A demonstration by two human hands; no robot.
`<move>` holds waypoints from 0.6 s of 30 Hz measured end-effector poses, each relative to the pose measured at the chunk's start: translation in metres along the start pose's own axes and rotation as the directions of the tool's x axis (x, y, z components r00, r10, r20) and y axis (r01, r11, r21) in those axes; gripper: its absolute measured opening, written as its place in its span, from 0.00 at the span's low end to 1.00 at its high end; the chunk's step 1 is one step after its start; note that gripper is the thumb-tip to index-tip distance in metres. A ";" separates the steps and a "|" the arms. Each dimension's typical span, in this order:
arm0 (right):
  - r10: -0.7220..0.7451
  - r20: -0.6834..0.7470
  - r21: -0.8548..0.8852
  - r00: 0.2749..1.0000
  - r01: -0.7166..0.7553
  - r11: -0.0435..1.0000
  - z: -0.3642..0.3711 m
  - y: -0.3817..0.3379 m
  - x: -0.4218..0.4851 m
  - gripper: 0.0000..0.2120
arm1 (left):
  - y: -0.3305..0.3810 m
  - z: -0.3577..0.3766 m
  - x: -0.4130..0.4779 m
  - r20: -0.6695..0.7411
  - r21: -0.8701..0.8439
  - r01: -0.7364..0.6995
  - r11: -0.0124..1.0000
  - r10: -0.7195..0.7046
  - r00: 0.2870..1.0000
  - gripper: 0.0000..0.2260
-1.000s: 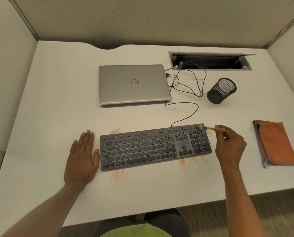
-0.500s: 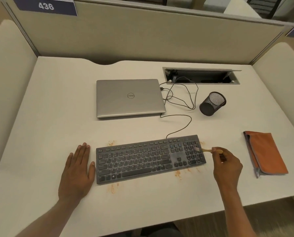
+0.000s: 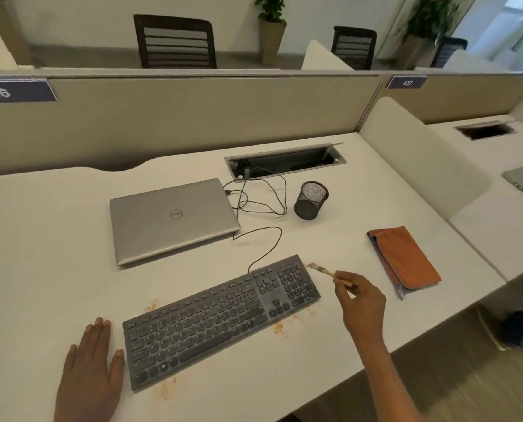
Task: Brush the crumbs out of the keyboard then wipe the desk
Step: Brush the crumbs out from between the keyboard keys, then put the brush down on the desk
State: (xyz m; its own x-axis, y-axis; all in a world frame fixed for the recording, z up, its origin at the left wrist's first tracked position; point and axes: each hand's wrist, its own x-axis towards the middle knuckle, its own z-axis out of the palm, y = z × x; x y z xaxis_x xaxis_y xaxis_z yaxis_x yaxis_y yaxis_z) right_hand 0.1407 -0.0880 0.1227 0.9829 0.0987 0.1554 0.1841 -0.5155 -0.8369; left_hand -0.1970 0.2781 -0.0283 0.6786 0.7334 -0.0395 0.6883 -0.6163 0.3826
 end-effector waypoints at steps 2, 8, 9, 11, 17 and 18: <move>0.014 -0.029 0.022 0.999 -0.014 1.000 -0.006 0.002 0.000 0.08 | 0.002 0.002 0.005 -0.013 -0.009 0.026 1.000 -0.026 1.000 0.37; 0.089 -0.095 0.082 0.992 -0.081 0.993 -0.015 0.007 0.006 0.09 | 0.026 0.002 0.026 -0.078 -0.172 0.140 0.975 -0.155 0.985 0.36; 0.095 -0.101 0.090 0.990 -0.086 0.992 -0.016 0.008 0.008 0.09 | 0.031 0.002 0.029 -0.086 -0.195 0.150 0.969 -0.169 0.982 0.35; 0.092 -0.107 0.096 0.990 -0.082 0.992 -0.018 0.013 0.014 0.09 | 0.036 0.005 0.038 -0.120 -0.204 0.131 0.970 -0.158 0.980 0.33; 0.101 -0.136 0.085 0.985 -0.090 0.992 -0.020 0.039 0.037 0.09 | 0.070 -0.007 0.063 -0.217 -0.154 -0.006 0.988 -0.028 0.976 0.31; 0.105 -0.147 0.076 0.984 -0.095 0.993 -0.019 0.044 0.041 0.09 | 0.082 -0.010 0.065 -0.240 -0.147 -0.051 0.988 0.014 0.971 0.31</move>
State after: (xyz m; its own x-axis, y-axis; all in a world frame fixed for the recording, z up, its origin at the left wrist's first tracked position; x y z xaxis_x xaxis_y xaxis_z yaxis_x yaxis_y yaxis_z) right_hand 0.1895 -0.1232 0.1025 0.9865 -0.0823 0.1417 0.0891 -0.4563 -0.8854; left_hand -0.0988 0.2786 0.0098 0.6069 0.7720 0.1889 0.6078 -0.6040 0.5155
